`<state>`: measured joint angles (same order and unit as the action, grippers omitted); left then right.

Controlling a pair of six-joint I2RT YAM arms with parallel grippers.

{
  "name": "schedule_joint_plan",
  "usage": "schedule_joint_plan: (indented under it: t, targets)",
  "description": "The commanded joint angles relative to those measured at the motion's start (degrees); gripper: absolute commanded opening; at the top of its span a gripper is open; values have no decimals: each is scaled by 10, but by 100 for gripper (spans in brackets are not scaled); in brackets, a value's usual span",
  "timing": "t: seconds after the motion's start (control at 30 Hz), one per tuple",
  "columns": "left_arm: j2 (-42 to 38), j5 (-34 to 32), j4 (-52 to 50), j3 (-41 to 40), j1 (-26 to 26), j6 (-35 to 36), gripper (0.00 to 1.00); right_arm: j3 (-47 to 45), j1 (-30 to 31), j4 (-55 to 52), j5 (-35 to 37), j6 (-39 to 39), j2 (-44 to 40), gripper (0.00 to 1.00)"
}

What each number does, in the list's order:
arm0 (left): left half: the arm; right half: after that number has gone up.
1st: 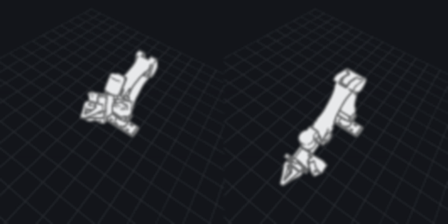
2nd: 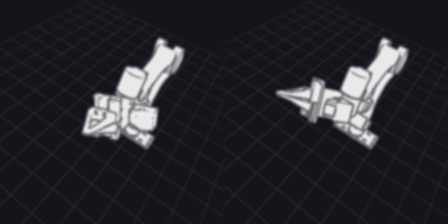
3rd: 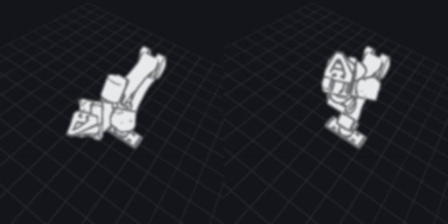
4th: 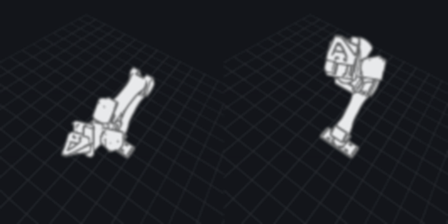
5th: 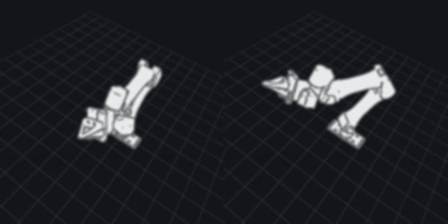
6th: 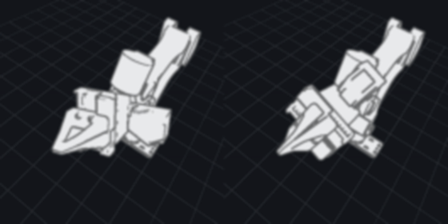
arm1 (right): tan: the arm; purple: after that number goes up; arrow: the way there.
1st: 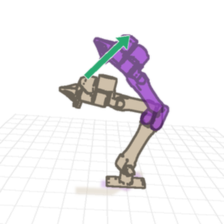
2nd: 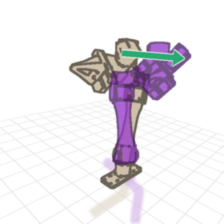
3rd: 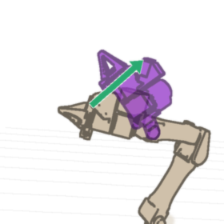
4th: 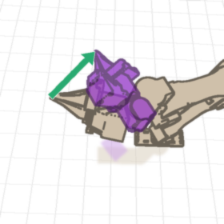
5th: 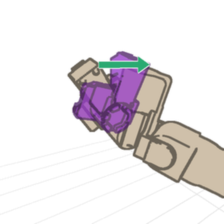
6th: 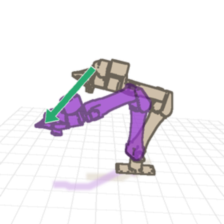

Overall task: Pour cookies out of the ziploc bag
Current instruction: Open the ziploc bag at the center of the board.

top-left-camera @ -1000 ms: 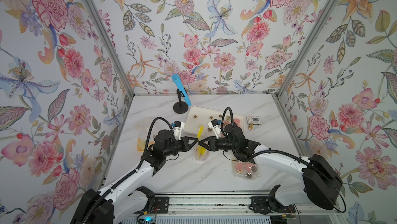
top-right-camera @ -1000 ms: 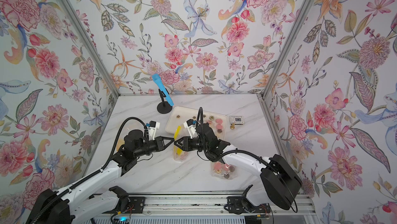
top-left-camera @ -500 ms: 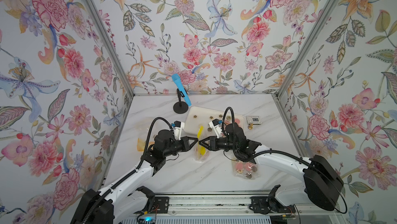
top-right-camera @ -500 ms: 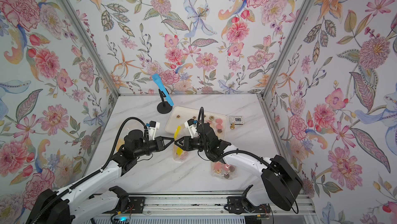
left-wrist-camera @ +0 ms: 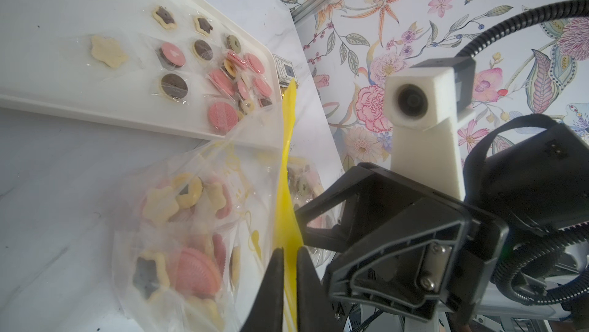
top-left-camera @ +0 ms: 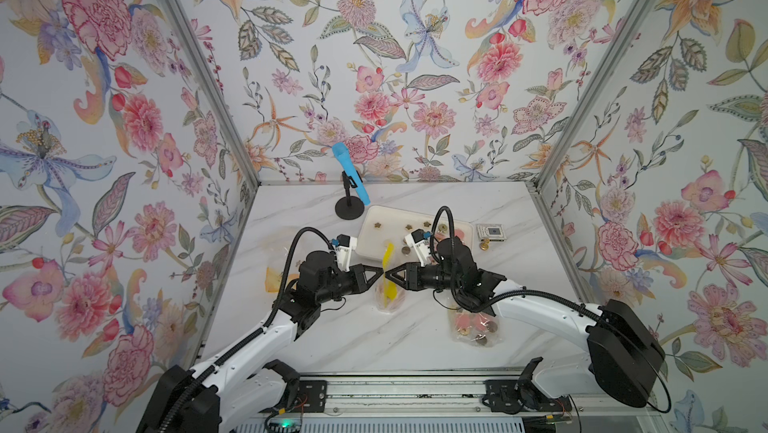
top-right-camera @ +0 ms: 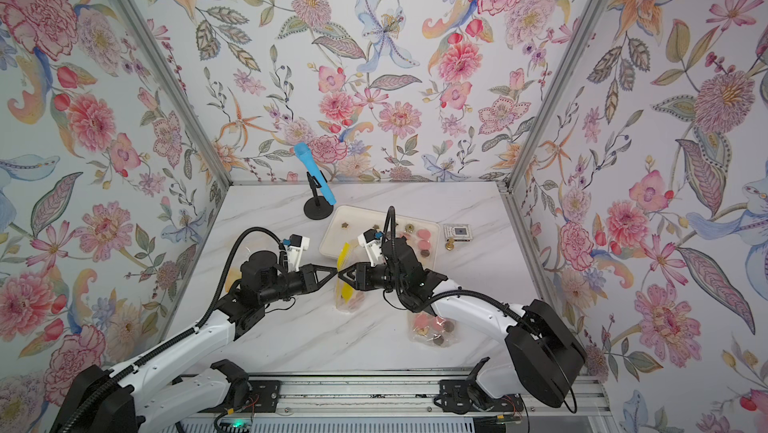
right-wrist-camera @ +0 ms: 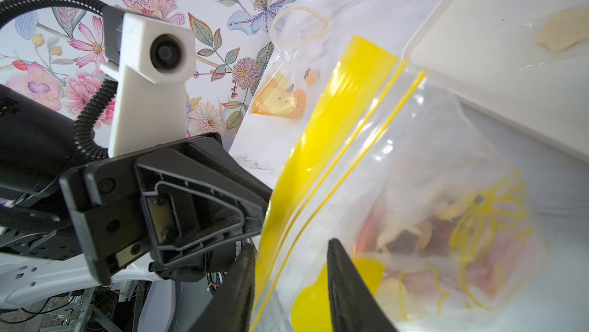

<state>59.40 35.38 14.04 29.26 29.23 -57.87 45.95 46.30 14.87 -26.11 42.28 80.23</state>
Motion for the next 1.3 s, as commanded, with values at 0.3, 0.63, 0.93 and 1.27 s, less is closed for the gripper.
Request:
schedule_joint_plan:
  t: [0.3, 0.63, 0.93, 1.27]
  targets:
    - [-15, -9, -25, 12, -7, 18, 44, -11, -2, 8, 7, -4, 7, 37]
    - [-15, -4, -6, 0, -7, 13, 39, -15, -3, 2, 14, -5, 7, 36]
    - [-17, -2, -3, -5, -7, 11, 27, -27, -13, -3, 27, 3, -12, 36]
    - [-19, -4, -1, -8, -7, 7, 20, -28, -12, 0, 23, 3, -17, 37]
